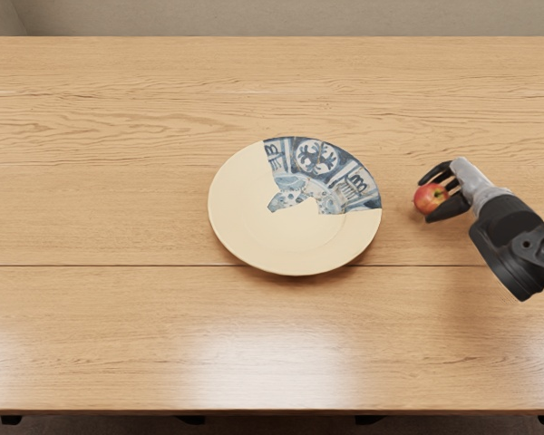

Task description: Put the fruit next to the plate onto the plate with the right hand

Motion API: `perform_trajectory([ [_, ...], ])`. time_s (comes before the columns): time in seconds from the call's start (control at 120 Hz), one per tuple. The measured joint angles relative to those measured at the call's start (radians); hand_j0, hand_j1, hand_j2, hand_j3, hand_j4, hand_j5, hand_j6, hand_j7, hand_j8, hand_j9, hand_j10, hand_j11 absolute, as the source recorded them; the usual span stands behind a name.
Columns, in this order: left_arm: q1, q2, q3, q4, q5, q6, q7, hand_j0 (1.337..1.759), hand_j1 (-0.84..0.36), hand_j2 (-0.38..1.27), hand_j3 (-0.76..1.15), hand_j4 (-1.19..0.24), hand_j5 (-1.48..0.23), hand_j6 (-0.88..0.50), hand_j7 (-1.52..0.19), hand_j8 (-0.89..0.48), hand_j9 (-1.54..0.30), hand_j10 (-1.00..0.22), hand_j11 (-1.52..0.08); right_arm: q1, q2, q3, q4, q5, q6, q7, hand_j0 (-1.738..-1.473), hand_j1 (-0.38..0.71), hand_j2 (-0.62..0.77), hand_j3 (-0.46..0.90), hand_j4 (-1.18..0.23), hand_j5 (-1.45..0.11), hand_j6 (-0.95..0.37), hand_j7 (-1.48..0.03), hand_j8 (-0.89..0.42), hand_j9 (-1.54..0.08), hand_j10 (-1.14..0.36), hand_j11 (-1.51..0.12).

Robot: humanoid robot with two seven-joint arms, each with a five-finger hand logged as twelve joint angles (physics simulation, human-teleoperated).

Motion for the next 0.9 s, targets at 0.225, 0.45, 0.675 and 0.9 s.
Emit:
perform_trajectory([
  [0.225, 0.000, 0.000, 0.000, 0.000, 0.000, 0.000, 0.000, 1.658, 0.06, 0.05, 0.00, -0.24, -0.31, -0.24, -0.31, -0.24, -0.31, -0.24, -0.31, 0.095, -0.067, 0.006, 0.099, 0.091, 0.000, -0.019, -1.657, 0.27, 0.22, 0.00, -0.63, -0.86, -0.45, -0.83, -0.49, -0.83, -0.61, -0.83],
  [0.45, 0.000, 0.000, 0.000, 0.000, 0.000, 0.000, -0.001, 1.658, 0.06, 0.05, 0.00, -0.24, -0.31, -0.24, -0.31, -0.24, -0.31, -0.24, -0.31, 0.201, -0.053, 0.007, 0.189, 0.138, 0.000, -0.071, -1.658, 0.28, 0.26, 0.00, -0.63, -0.88, -0.43, -0.85, -0.47, -0.86, -0.63, -0.86],
  [0.675, 0.000, 0.000, 0.000, 0.000, 0.000, 0.000, 0.000, 1.658, 0.06, 0.05, 0.00, -0.24, -0.31, -0.24, -0.31, -0.24, -0.31, -0.24, -0.31, 0.290, 0.072, 0.004, 0.209, 0.170, 0.001, -0.114, -1.658, 0.29, 0.27, 0.00, -0.60, -0.92, -0.40, -0.87, -0.44, -0.90, -0.65, -0.90],
  [0.9, 0.000, 0.000, 0.000, 0.000, 0.000, 0.000, 0.000, 1.658, 0.06, 0.05, 0.00, -0.24, -0.31, -0.24, -0.31, -0.24, -0.31, -0.24, -0.31, 0.303, 0.293, -0.041, 0.104, 0.182, 0.002, -0.119, -1.658, 0.30, 0.27, 0.00, -0.57, -0.95, -0.38, -0.90, -0.41, -0.93, -0.67, -0.93],
])
